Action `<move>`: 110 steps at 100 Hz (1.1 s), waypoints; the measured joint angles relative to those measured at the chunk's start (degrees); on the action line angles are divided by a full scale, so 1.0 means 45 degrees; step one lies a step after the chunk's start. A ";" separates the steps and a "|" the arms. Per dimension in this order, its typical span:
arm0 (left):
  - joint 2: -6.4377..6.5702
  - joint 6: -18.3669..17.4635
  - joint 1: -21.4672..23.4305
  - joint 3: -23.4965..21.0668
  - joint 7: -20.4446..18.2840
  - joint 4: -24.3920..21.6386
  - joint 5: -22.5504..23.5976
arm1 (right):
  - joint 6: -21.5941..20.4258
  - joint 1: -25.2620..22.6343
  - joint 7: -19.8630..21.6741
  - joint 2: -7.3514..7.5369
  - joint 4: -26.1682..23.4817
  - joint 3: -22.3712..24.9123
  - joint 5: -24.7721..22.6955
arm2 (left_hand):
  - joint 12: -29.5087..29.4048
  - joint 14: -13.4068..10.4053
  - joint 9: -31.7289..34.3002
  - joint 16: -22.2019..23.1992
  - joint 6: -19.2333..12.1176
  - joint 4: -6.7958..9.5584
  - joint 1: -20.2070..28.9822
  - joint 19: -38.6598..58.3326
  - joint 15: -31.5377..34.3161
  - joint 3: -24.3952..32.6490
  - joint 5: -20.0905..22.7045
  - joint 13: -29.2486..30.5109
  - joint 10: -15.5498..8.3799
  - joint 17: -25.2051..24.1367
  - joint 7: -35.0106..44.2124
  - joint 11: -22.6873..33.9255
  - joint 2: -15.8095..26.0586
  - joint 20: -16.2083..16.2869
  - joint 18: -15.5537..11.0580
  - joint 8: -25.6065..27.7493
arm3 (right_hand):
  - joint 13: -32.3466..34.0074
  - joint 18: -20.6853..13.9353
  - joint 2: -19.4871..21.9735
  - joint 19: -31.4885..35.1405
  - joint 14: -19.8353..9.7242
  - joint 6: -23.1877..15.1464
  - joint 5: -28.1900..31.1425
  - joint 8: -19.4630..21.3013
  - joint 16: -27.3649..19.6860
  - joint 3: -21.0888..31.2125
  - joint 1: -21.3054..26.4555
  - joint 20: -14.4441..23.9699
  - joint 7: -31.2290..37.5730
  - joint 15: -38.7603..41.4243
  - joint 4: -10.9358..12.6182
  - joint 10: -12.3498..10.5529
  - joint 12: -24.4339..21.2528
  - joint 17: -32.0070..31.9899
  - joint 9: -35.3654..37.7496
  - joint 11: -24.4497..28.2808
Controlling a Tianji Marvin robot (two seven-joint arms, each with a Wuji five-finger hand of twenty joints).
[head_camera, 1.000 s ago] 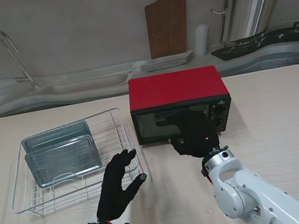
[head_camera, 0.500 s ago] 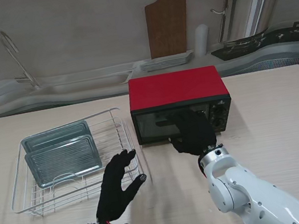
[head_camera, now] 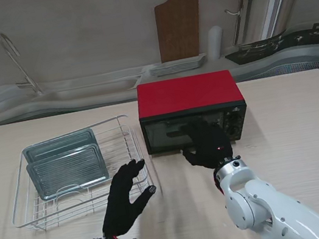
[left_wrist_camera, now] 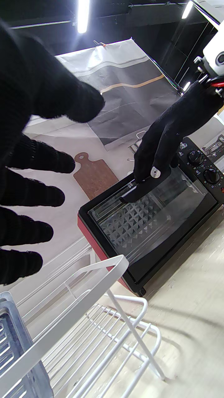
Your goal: Slide the trays into the oven
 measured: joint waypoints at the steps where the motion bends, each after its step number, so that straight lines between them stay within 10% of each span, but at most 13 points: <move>1: 0.0000 -0.0003 0.0001 0.0000 0.0003 0.0000 0.0002 | -0.0019 -0.0033 -0.0004 0.0000 -0.0019 0.0020 0.0002 | 0.0000 0.0000 0.0000 0.0000 0.0000 0.0000 0.0000 0.0000 0.0000 0.0000 0.0000 0.0000 0.0000 0.0000 0.0000 0.0000 0.0000 0.0000 0.0000 0.0000 | 0.0000 0.0001 0.0000 0.0000 0.0000 0.0004 0.0002 0.0000 0.0000 0.0000 0.0000 0.0001 0.0000 -0.0006 0.0000 0.0000 -0.0003 0.0000 0.0001 -0.0003; 110: 0.0008 -0.0317 0.0114 0.0011 0.0055 0.0002 0.0093 | -0.2712 -0.4089 -0.1706 0.0082 -0.0614 0.1798 -0.0184 | 0.0000 0.0000 0.0000 0.0000 0.0120 0.0000 0.0000 0.0000 -0.0002 0.0000 0.0004 0.0000 0.0121 -0.0004 -0.0132 -0.0003 0.0000 0.0001 0.0000 0.0000 | 0.0017 0.0034 0.0103 0.0113 -0.0904 0.0011 0.0025 0.0010 -0.0298 0.0009 0.0000 0.0126 0.0012 0.0067 0.0245 -0.0254 0.0078 -0.0324 0.0033 0.0196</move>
